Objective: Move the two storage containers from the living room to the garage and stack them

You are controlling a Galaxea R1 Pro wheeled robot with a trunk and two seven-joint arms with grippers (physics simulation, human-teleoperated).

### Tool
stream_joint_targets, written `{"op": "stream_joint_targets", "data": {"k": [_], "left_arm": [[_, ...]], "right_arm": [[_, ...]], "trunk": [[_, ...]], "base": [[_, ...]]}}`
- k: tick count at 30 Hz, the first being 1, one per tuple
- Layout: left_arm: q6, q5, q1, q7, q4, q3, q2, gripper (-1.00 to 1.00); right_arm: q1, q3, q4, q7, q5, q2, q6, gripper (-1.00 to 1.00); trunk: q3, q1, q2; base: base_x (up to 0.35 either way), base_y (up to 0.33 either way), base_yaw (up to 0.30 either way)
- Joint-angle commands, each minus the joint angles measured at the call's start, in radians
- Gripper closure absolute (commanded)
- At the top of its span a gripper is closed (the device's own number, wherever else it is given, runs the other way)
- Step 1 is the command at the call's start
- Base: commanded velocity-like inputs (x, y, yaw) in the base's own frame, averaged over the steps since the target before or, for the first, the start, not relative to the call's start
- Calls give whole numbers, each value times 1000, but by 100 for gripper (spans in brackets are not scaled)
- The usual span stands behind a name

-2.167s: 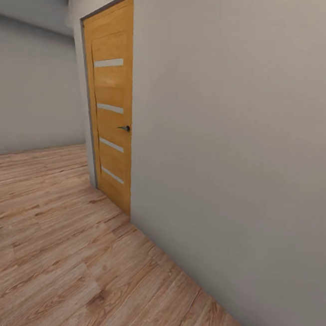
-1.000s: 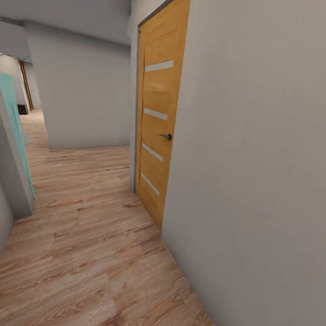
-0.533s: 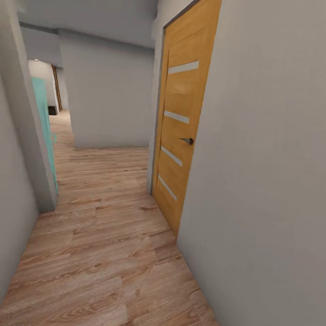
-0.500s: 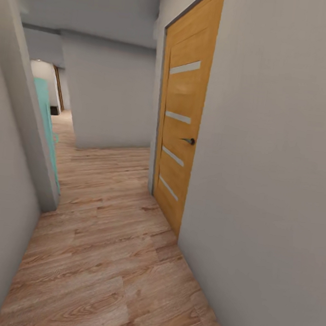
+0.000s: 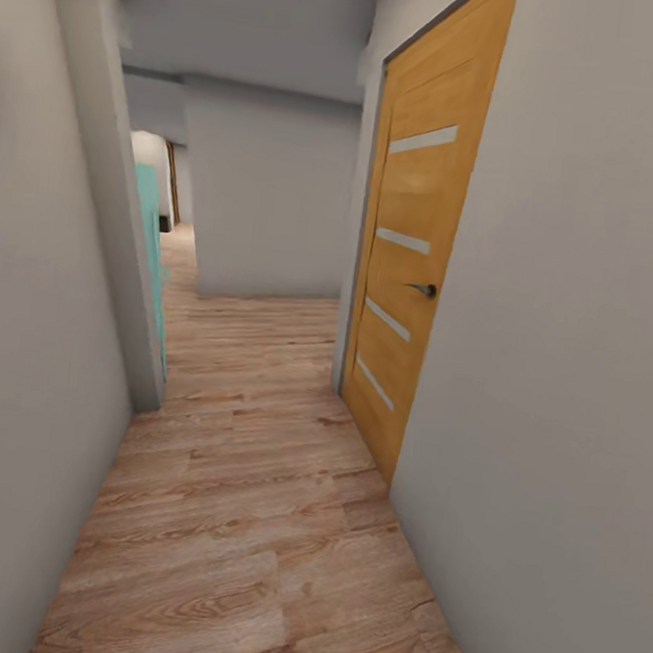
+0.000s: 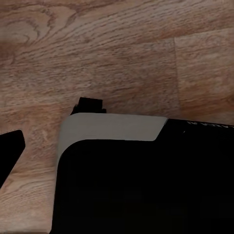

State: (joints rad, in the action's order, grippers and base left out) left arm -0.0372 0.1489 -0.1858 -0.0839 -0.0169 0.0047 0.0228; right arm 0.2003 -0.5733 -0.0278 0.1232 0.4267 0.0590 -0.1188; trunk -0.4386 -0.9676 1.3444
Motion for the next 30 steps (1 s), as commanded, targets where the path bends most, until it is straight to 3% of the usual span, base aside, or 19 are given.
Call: {"op": "stream_joint_targets", "data": {"k": [1, 30], "left_arm": [[-3, 9, -1, -5, 2, 0, 0, -100], [-3, 10, -1, -5, 2, 0, 0, -100]], "right_arm": [[1, -9, -3, 1, 9, 1, -5, -100], [1, -8, -3, 1, 8, -2, -5, -100]], "trunk": [[-1, 0, 1], [-1, 0, 1]], "base": [[0, 0, 270], [16, 0, 253]]}}
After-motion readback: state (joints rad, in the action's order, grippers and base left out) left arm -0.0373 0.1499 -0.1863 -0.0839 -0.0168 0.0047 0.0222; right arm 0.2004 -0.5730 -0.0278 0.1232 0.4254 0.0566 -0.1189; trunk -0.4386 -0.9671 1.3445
